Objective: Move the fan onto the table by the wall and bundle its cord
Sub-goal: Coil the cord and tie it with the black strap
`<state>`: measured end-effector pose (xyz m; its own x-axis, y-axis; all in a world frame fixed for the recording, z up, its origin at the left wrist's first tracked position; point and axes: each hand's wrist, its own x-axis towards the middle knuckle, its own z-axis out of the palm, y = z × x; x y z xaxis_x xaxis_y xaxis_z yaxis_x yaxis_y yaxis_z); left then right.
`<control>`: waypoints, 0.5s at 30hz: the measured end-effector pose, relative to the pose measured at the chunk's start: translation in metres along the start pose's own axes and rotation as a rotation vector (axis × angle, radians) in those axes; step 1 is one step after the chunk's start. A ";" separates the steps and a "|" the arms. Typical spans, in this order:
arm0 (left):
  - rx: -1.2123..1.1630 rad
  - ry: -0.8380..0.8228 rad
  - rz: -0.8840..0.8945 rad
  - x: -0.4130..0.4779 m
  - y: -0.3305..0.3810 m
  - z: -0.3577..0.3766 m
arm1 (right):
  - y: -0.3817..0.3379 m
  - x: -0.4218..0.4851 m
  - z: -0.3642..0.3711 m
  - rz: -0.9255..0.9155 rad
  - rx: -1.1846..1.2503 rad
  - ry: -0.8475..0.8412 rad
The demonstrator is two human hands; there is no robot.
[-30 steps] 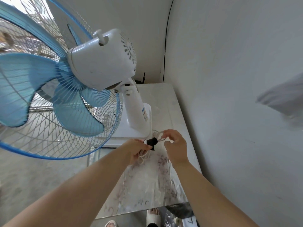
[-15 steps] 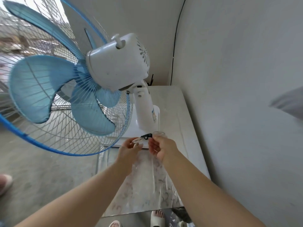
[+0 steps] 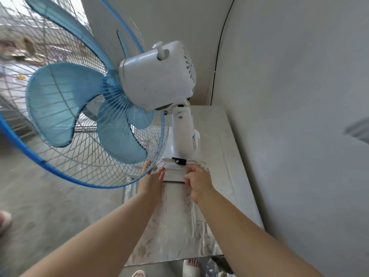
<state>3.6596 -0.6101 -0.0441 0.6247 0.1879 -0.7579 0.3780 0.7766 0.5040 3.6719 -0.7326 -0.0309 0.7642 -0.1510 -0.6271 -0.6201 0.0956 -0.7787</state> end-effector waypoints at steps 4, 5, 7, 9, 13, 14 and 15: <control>0.111 0.119 0.169 -0.012 -0.008 -0.002 | 0.007 -0.005 -0.002 0.008 -0.032 0.039; 0.187 0.163 0.189 -0.012 -0.007 -0.002 | 0.008 -0.006 -0.003 0.008 -0.052 0.018; 0.217 0.133 0.169 -0.017 -0.007 -0.003 | 0.006 -0.007 -0.002 0.036 -0.098 -0.009; 0.184 0.130 0.128 -0.020 -0.010 -0.002 | -0.001 -0.006 -0.004 0.116 -0.151 0.051; 0.190 0.134 0.093 -0.027 -0.018 -0.003 | 0.001 -0.008 -0.008 0.181 -0.003 0.170; 0.196 0.128 0.081 -0.026 -0.019 -0.005 | 0.004 -0.011 -0.008 0.177 0.012 0.186; 0.214 0.117 0.069 -0.026 -0.021 -0.007 | 0.009 -0.011 -0.009 0.175 0.016 0.186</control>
<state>3.6305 -0.6267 -0.0373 0.5755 0.3140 -0.7551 0.4807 0.6171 0.6230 3.6564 -0.7392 -0.0306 0.5986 -0.3091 -0.7390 -0.7360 0.1518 -0.6597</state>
